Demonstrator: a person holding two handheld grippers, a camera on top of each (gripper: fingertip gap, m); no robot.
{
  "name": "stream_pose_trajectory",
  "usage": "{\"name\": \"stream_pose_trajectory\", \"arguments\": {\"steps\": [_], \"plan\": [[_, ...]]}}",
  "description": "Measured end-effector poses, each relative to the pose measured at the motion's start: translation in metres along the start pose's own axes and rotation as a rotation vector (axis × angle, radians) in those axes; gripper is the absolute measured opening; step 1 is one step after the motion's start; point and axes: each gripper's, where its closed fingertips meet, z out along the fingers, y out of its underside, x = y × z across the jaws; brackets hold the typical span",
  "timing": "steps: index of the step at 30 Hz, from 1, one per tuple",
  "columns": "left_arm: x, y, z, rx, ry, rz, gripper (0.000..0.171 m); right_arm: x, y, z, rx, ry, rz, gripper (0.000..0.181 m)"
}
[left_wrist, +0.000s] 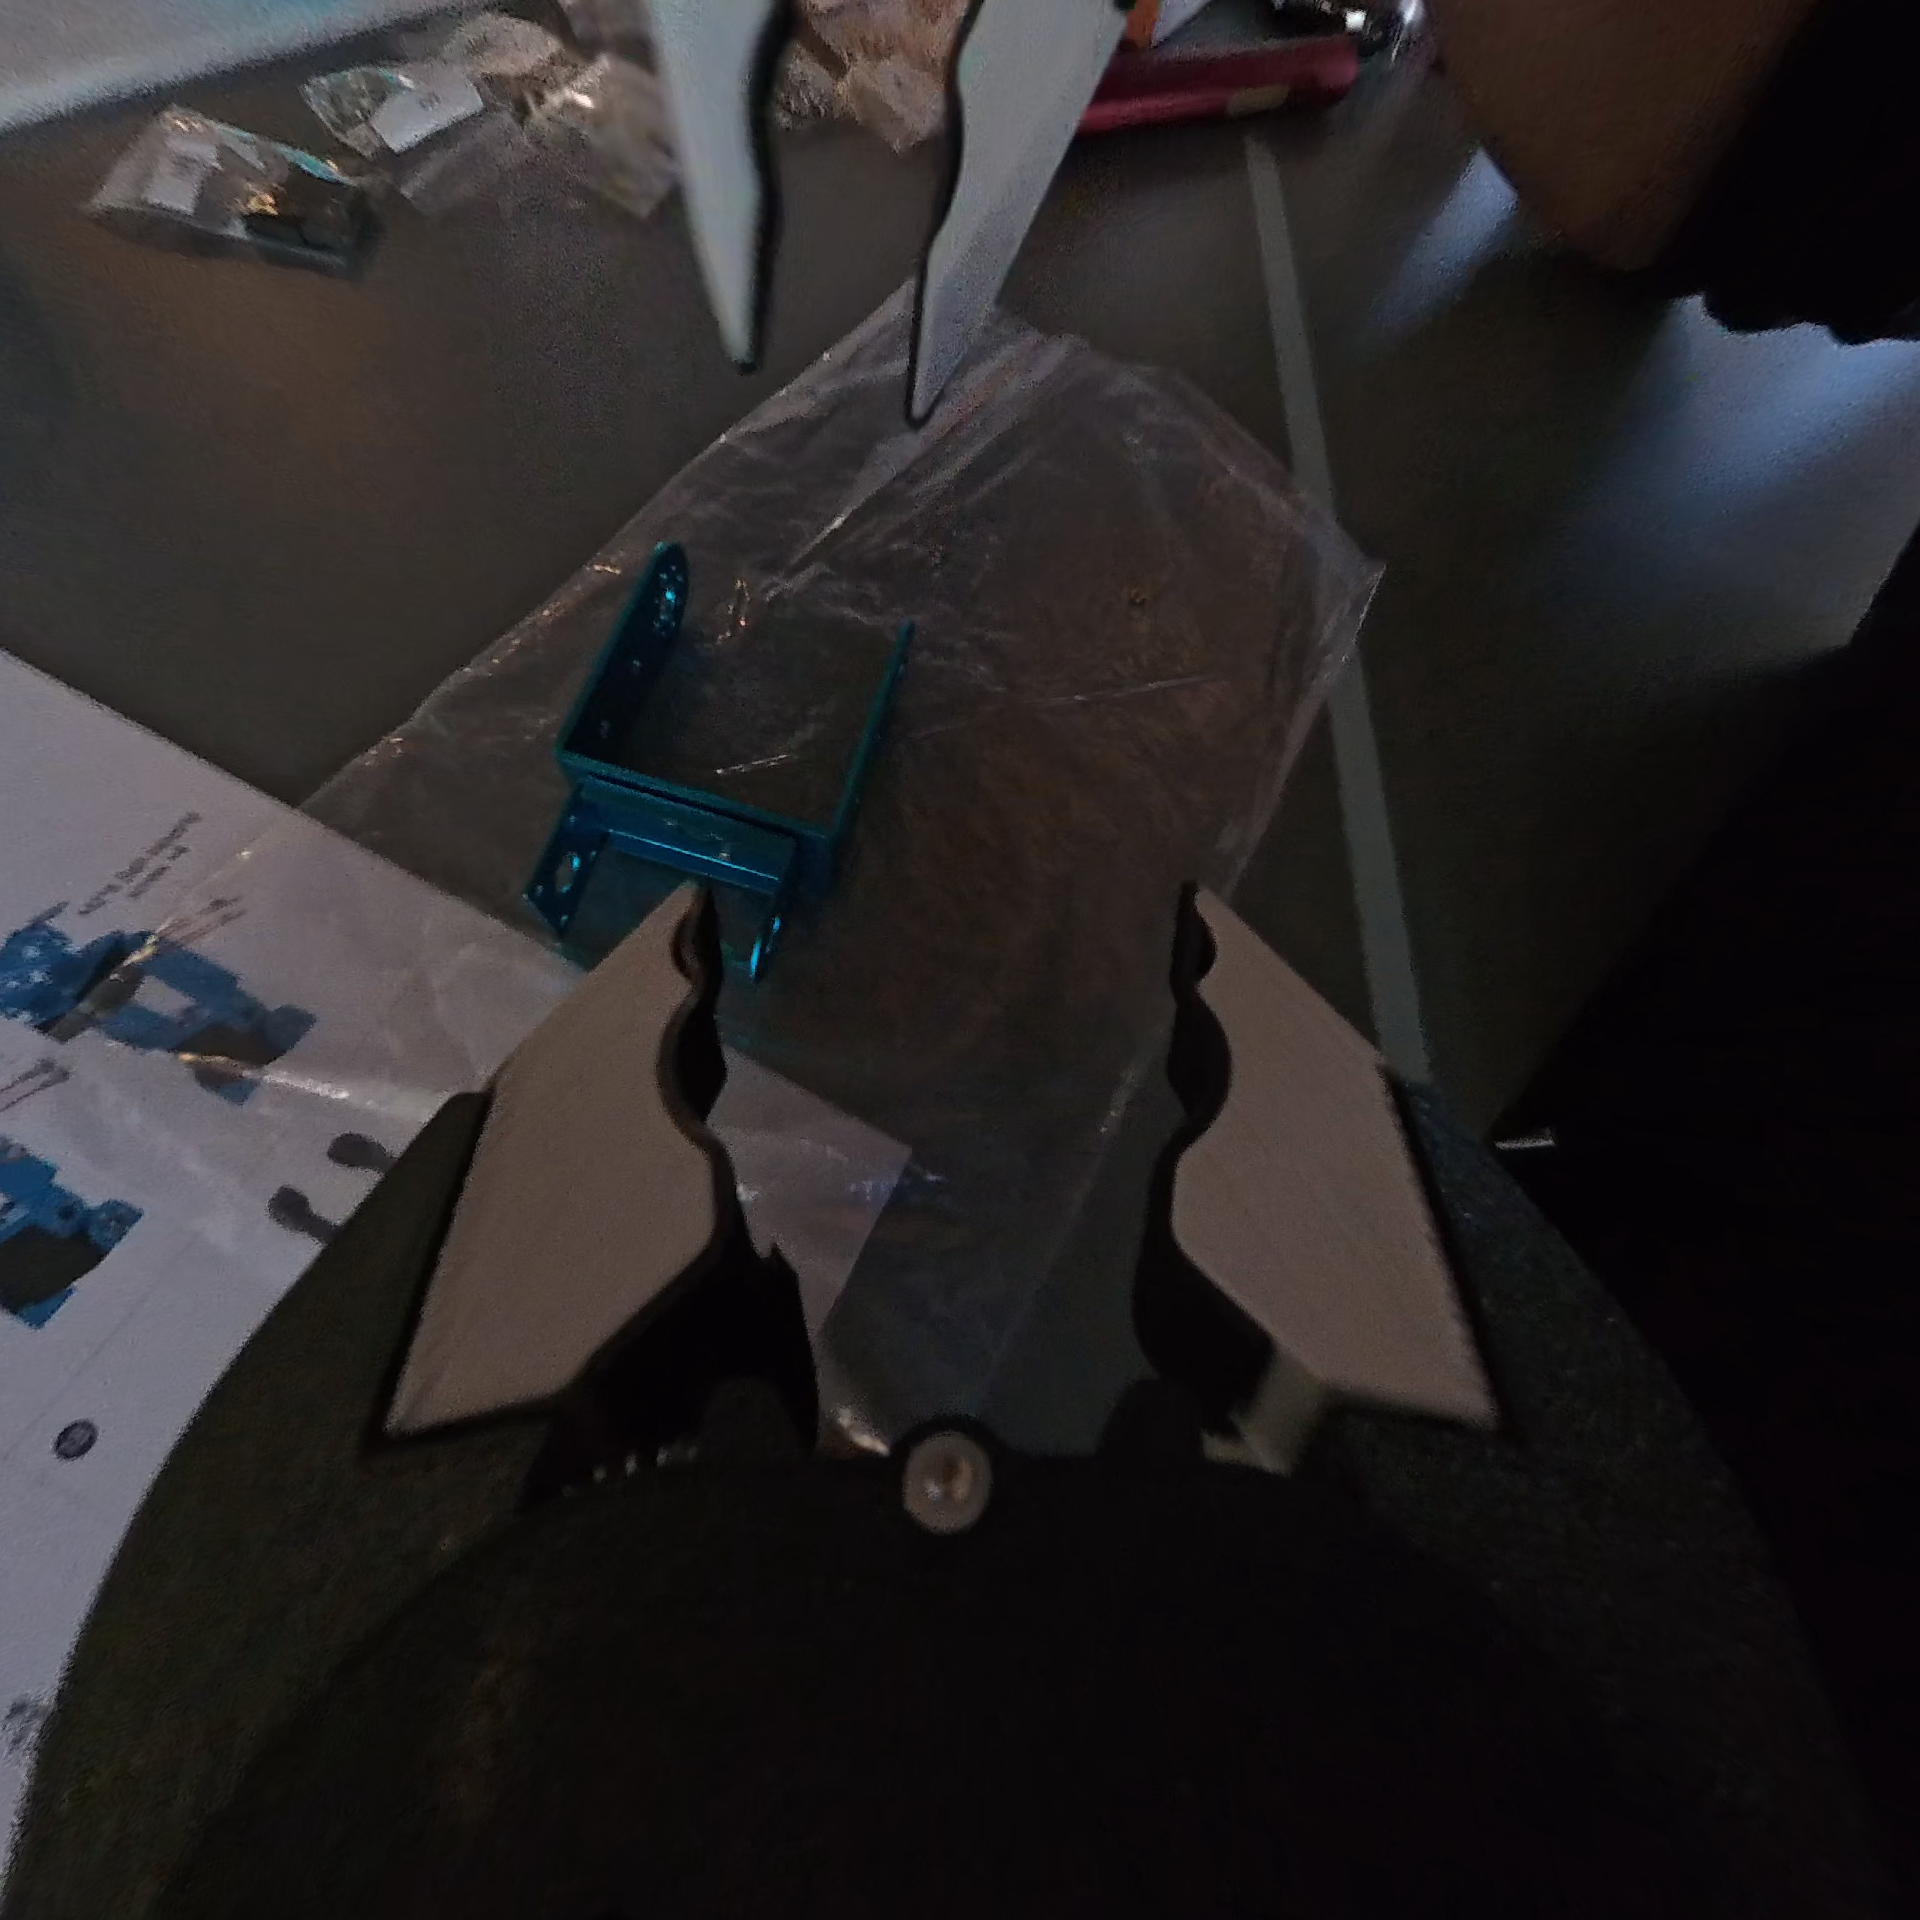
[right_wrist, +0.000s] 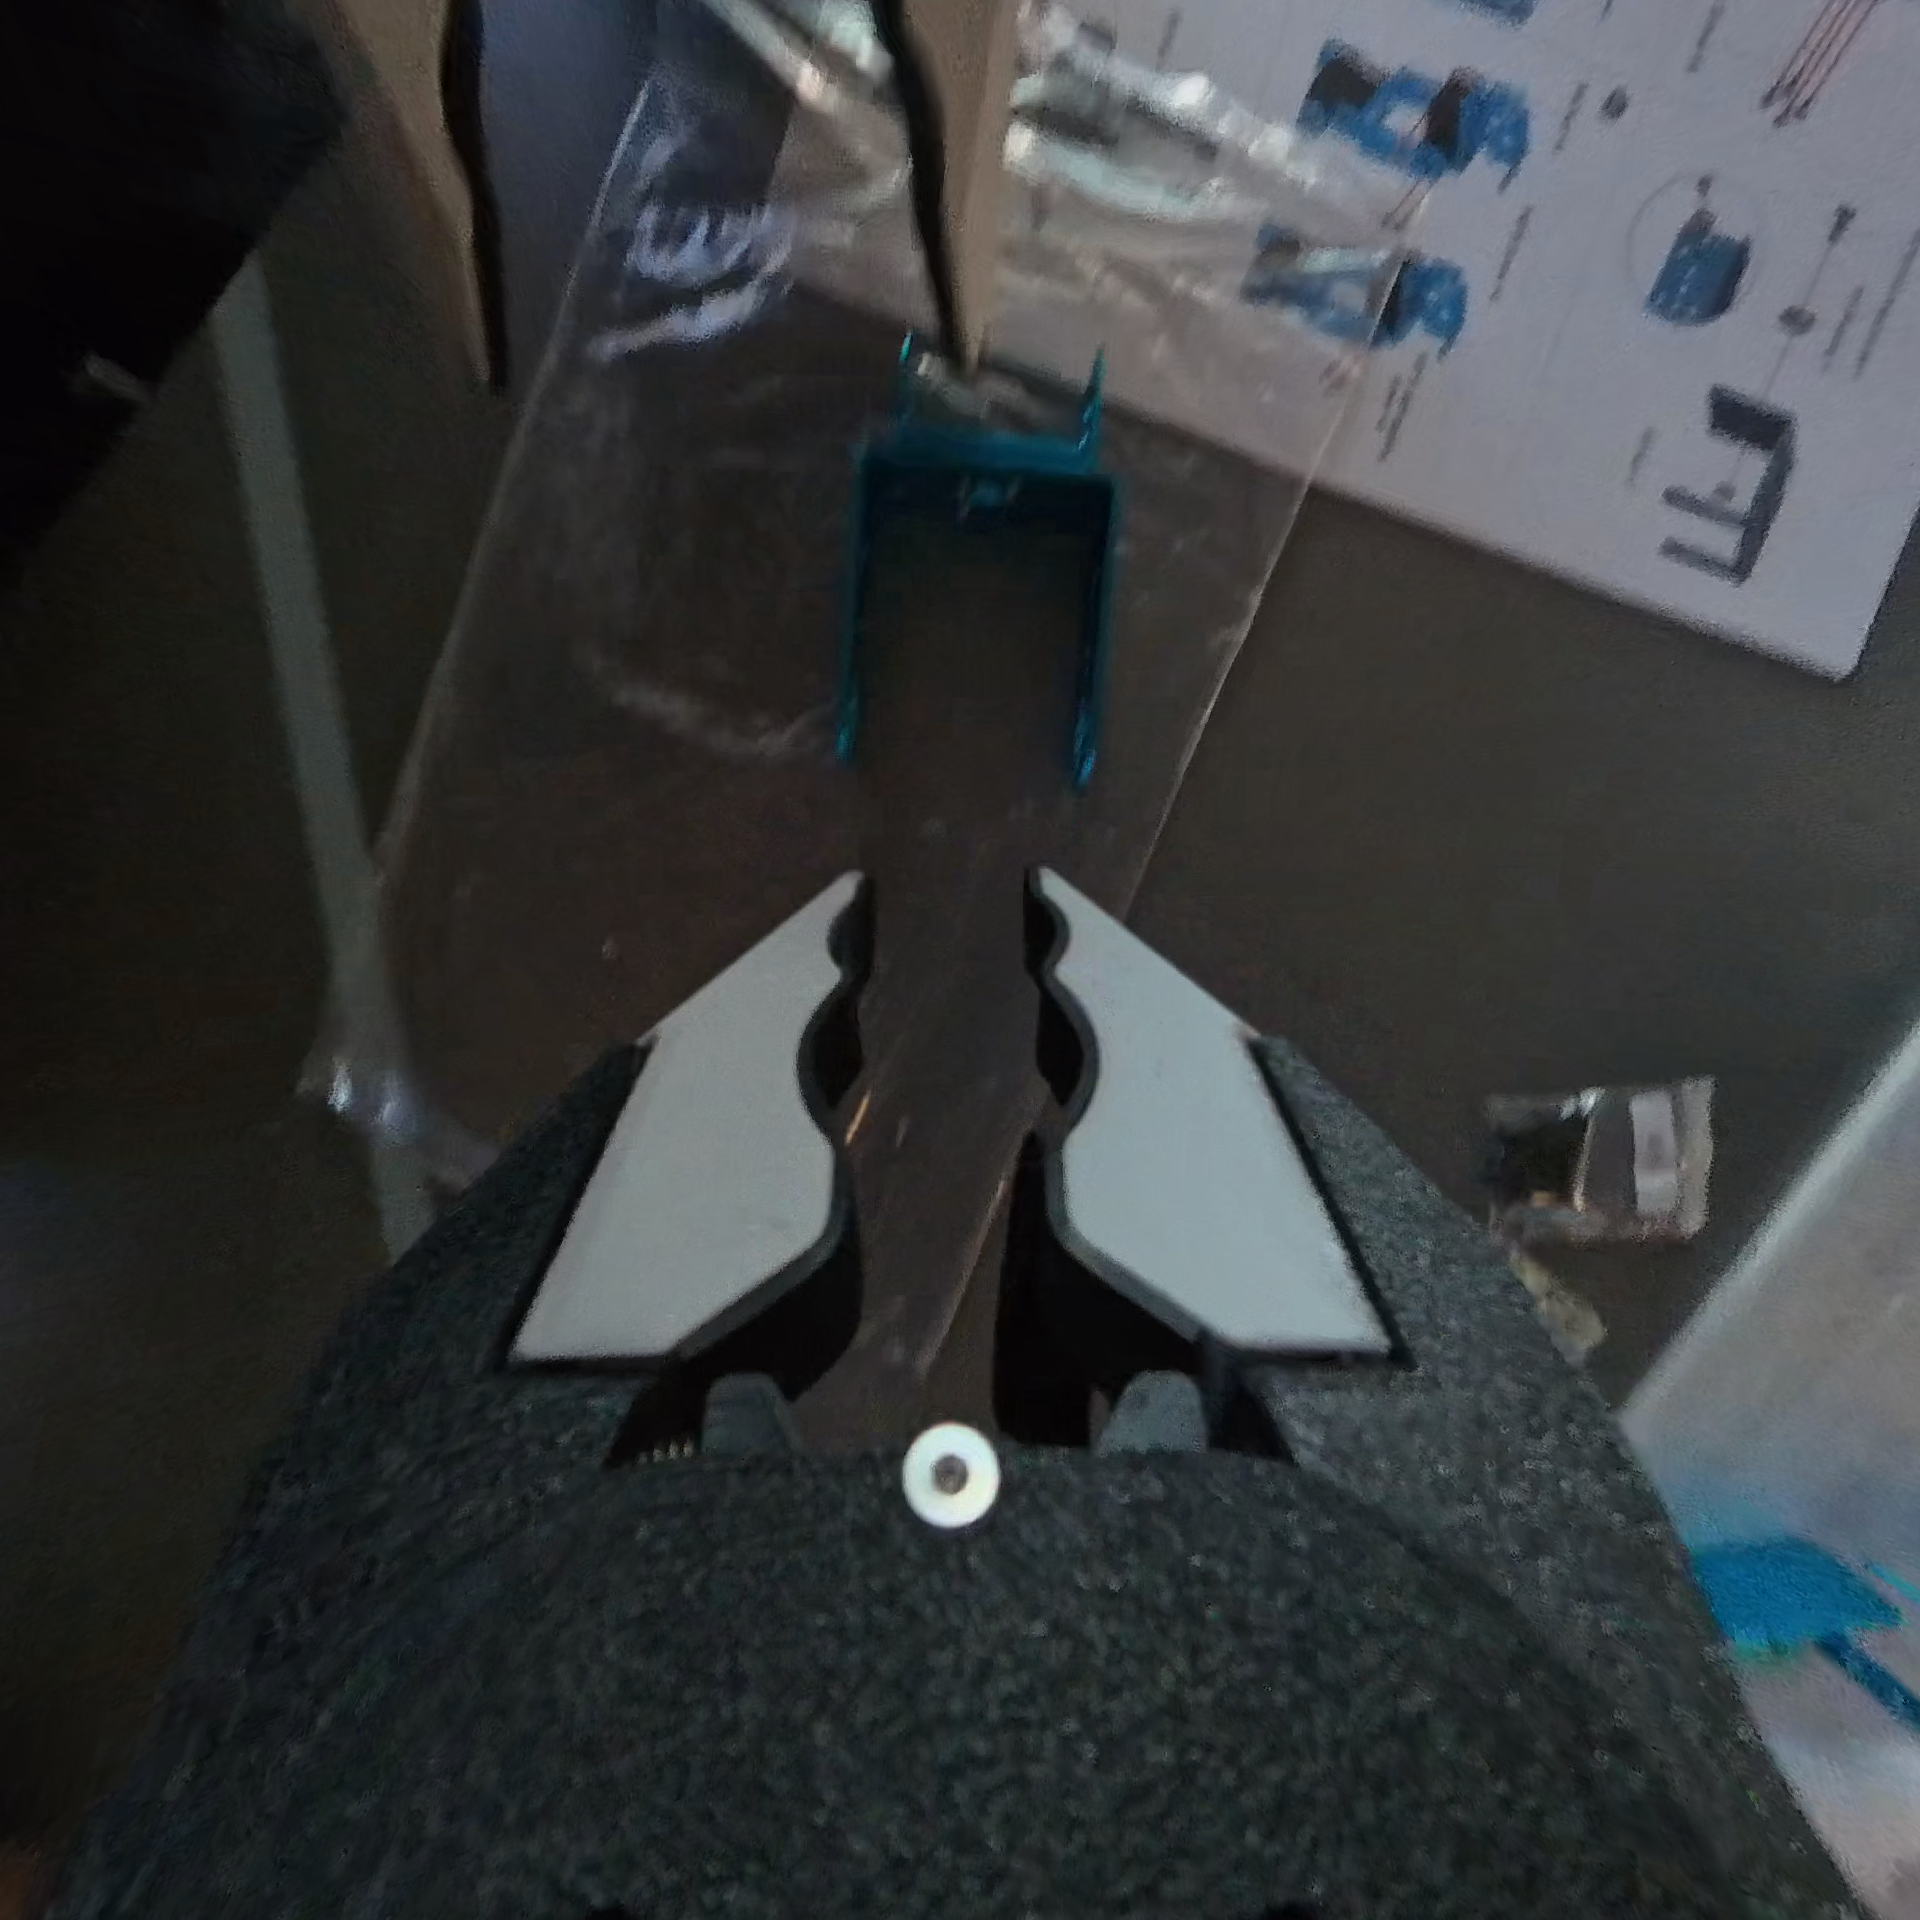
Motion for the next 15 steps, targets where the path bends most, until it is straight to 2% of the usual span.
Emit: {"name": "stream_pose_trajectory", "arguments": {"steps": [2, 5, 9, 15], "plan": [[0.002, -0.003, -0.008, 0.036, -0.005, 0.0, 0.086, -0.002, 0.019, -0.003, -0.119, 0.037, -0.018, 0.03], [0.007, -0.008, -0.019, 0.11, -0.007, 0.009, 0.085, -0.018, 0.038, 0.007, -0.259, -0.005, -0.047, 0.024], [0.013, -0.008, -0.03, 0.167, -0.011, 0.01, 0.082, -0.027, 0.039, 0.023, -0.302, -0.049, -0.065, 0.021], [0.018, 0.003, -0.038, 0.186, -0.035, -0.009, 0.083, -0.029, 0.035, 0.027, -0.306, -0.093, -0.015, 0.014]]}}
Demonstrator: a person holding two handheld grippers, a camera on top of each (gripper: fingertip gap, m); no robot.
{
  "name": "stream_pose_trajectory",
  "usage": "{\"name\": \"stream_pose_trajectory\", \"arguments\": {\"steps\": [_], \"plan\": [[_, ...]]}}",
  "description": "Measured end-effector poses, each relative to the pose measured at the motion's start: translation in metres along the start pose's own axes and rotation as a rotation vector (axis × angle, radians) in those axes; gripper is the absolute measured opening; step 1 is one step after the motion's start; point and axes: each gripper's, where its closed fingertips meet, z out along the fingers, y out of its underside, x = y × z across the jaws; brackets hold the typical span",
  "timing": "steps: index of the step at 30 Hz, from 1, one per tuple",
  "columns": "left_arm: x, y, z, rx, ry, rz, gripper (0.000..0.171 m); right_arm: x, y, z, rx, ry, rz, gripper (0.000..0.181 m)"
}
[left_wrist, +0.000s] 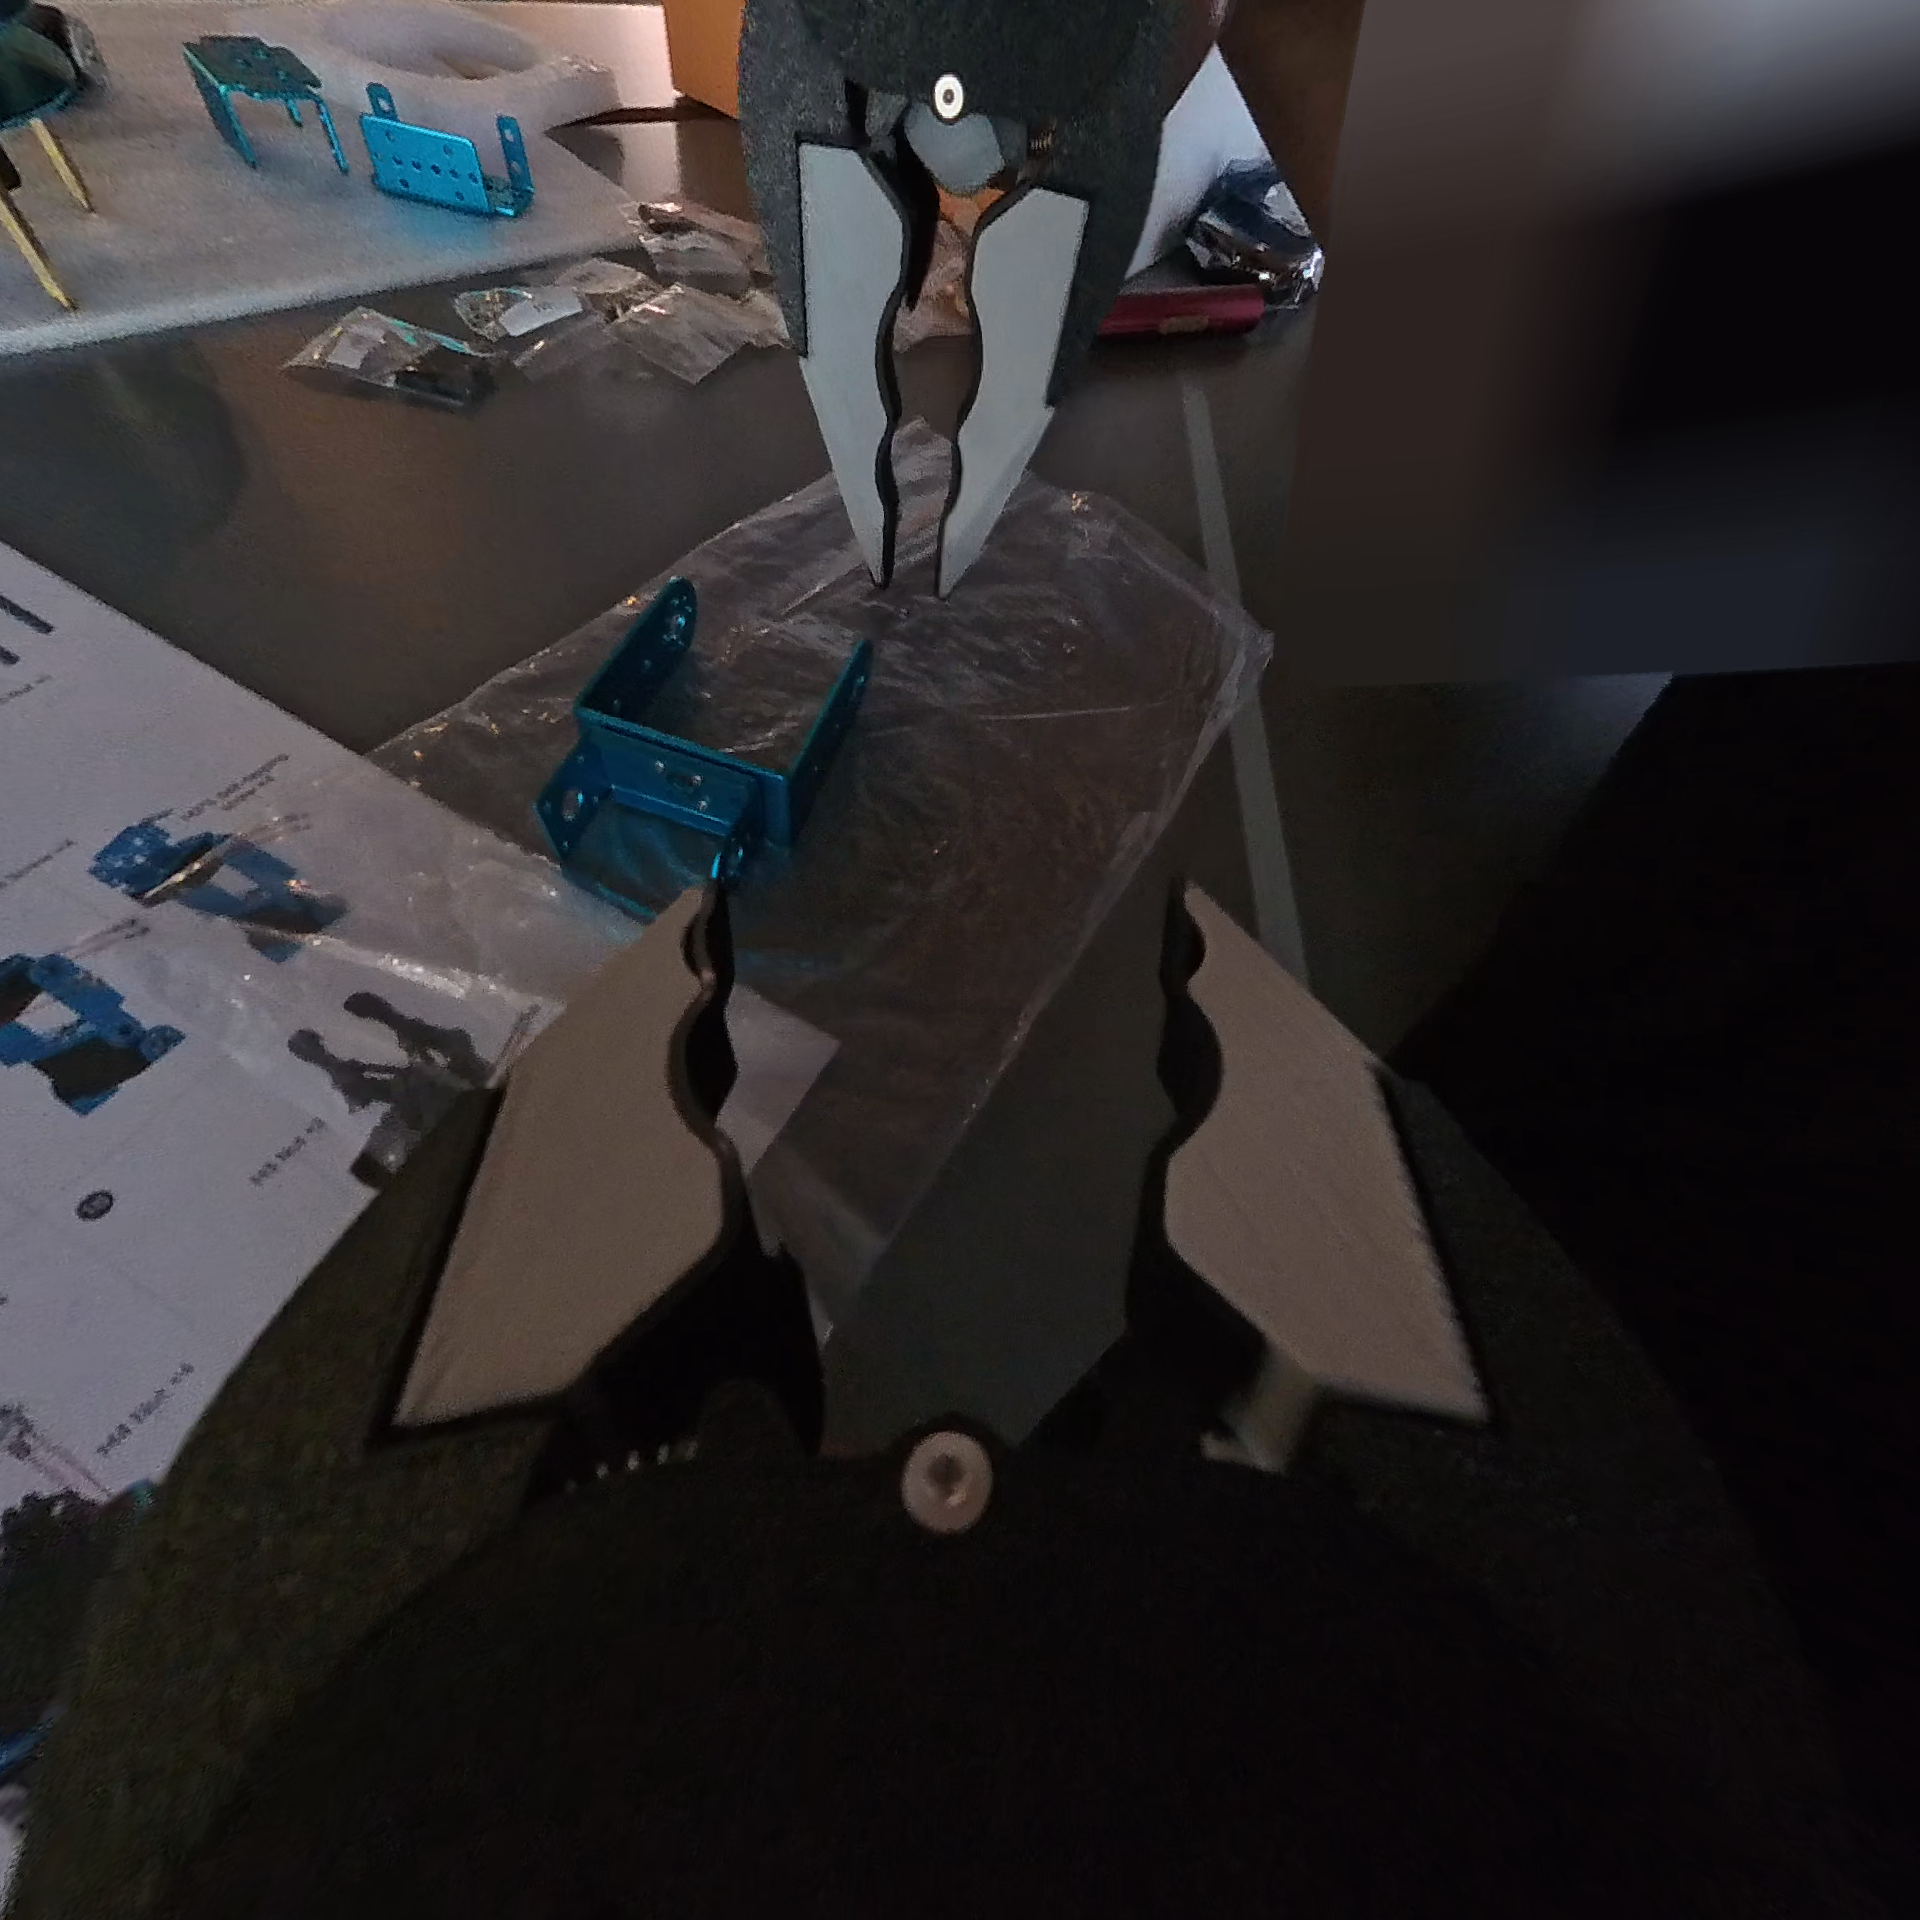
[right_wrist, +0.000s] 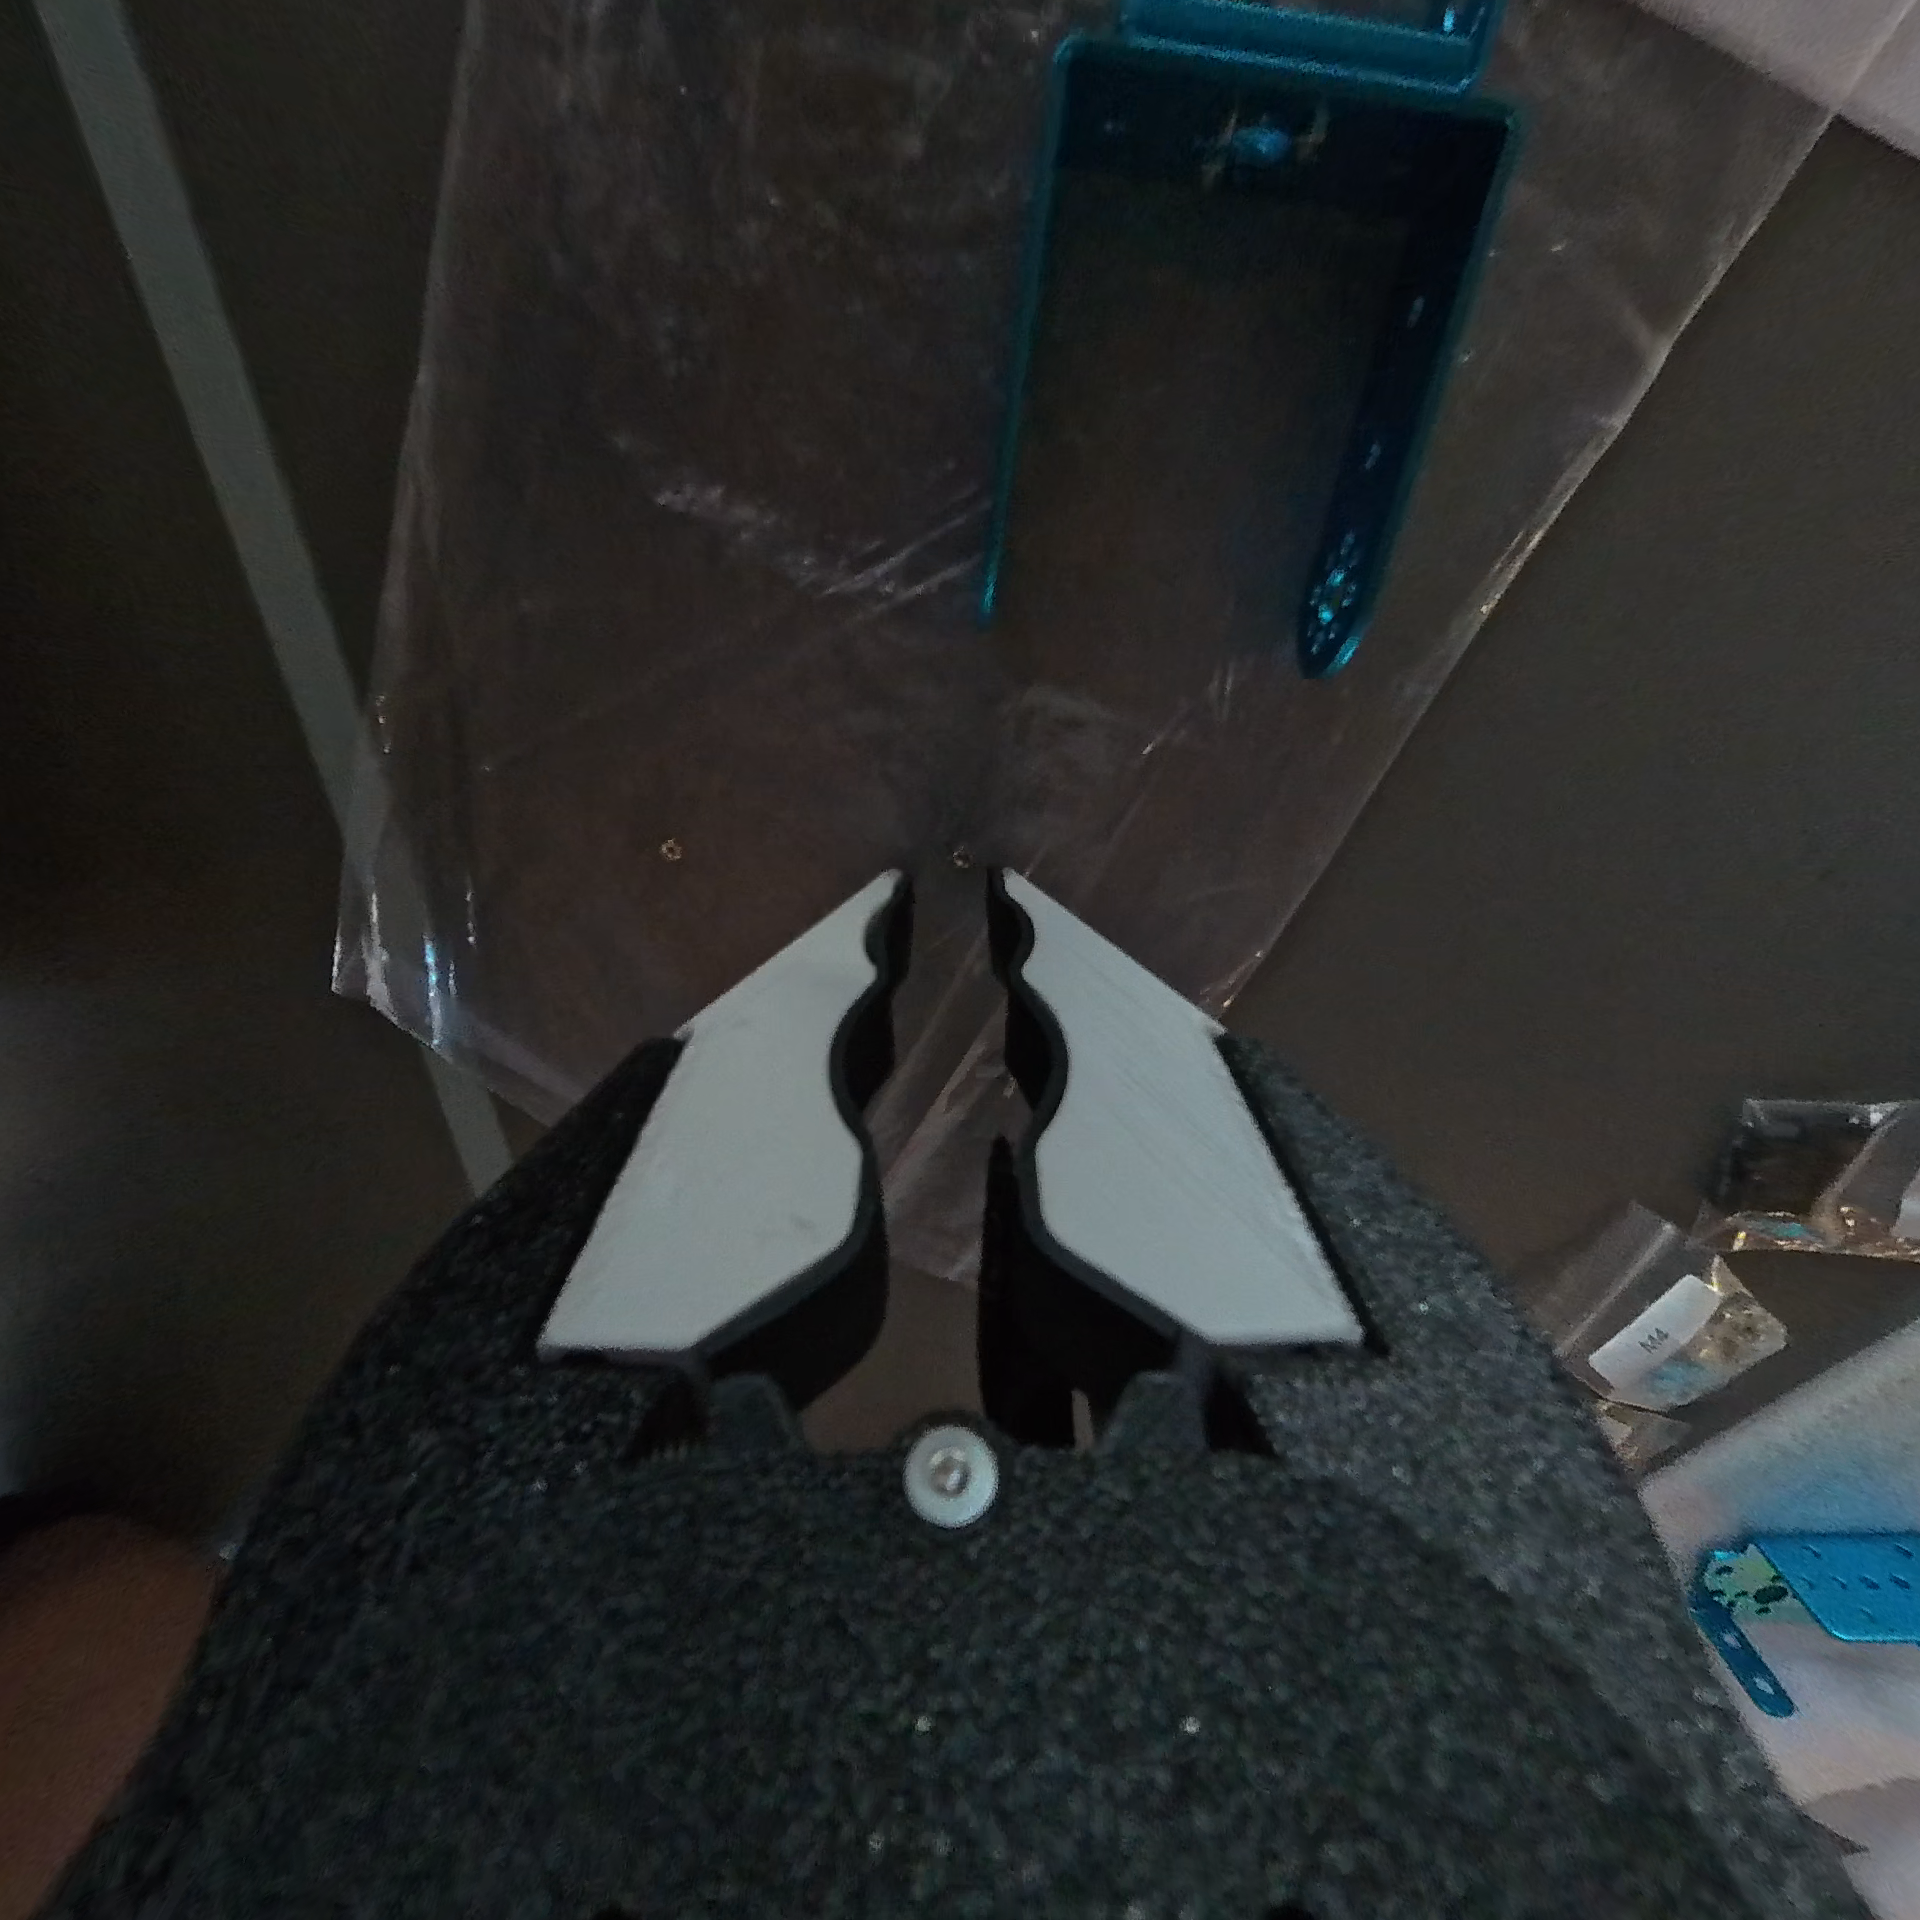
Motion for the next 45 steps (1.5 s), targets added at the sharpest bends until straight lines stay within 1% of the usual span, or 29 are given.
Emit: {"name": "stream_pose_trajectory", "arguments": {"steps": [3, 14, 17, 19, 21, 24, 26, 28, 29, 31, 32, 33, 35, 37, 40, 43, 45], "plan": [[0.003, 0.004, -0.004, 0.003, -0.004, -0.011, 0.082, 0.002, -0.001, 0.001, -0.005, 0.019, -0.007, 0.008], [0.007, 0.009, -0.007, 0.005, -0.012, -0.017, 0.082, 0.003, -0.002, 0.005, -0.023, 0.049, -0.02, 0.003], [0.007, 0.009, -0.008, 0.005, -0.014, -0.013, 0.082, 0.002, -0.002, 0.002, -0.003, 0.062, -0.019, 0.003], [0.007, 0.008, -0.009, 0.008, -0.015, -0.012, 0.082, 0.004, -0.003, -0.002, 0.038, 0.063, 0.008, 0.003], [0.007, 0.008, -0.009, 0.011, -0.014, -0.017, 0.082, 0.007, -0.004, -0.005, 0.115, 0.048, 0.063, 0.003], [0.007, 0.007, -0.009, 0.018, -0.007, -0.023, 0.082, 0.016, -0.004, -0.011, 0.299, -0.034, 0.195, 0.002], [0.008, 0.004, -0.009, 0.03, -0.001, -0.025, 0.082, 0.014, -0.013, -0.021, 0.485, -0.148, 0.274, 0.001], [0.01, -0.006, -0.006, 0.069, 0.018, -0.041, 0.08, 0.013, -0.028, -0.038, 0.707, -0.254, 0.309, 0.001], [0.011, -0.012, -0.004, 0.091, 0.033, -0.052, 0.077, 0.013, -0.034, -0.045, 0.788, -0.289, 0.318, 0.001], [0.005, -0.024, 0.002, 0.126, 0.022, -0.066, 0.07, 0.015, -0.038, -0.047, 0.831, -0.316, 0.334, 0.0], [-0.002, -0.027, 0.005, 0.128, -0.005, -0.075, 0.064, 0.016, -0.038, -0.046, 0.831, -0.321, 0.346, 0.0], [-0.01, -0.026, 0.007, 0.115, -0.036, -0.081, 0.061, 0.019, -0.036, -0.041, 0.797, -0.303, 0.364, 0.0], [-0.022, -0.023, 0.009, 0.084, -0.086, -0.075, 0.06, 0.026, -0.023, -0.026, 0.663, -0.177, 0.356, 0.001], [-0.029, -0.021, 0.008, 0.082, -0.12, -0.068, 0.058, 0.022, -0.023, -0.019, 0.578, -0.066, 0.283, 0.001], [-0.029, -0.019, 0.006, 0.088, -0.124, -0.063, 0.058, 0.017, -0.027, -0.005, 0.426, 0.053, 0.175, 0.014], [-0.028, -0.017, 0.008, 0.081, -0.128, -0.051, 0.058, 0.015, -0.028, 0.006, 0.347, 0.066, 0.139, 0.016], [-0.027, -0.015, 0.009, 0.069, -0.133, -0.041, 0.058, 0.014, -0.031, 0.007, 0.35, 0.042, 0.142, 0.013]]}}
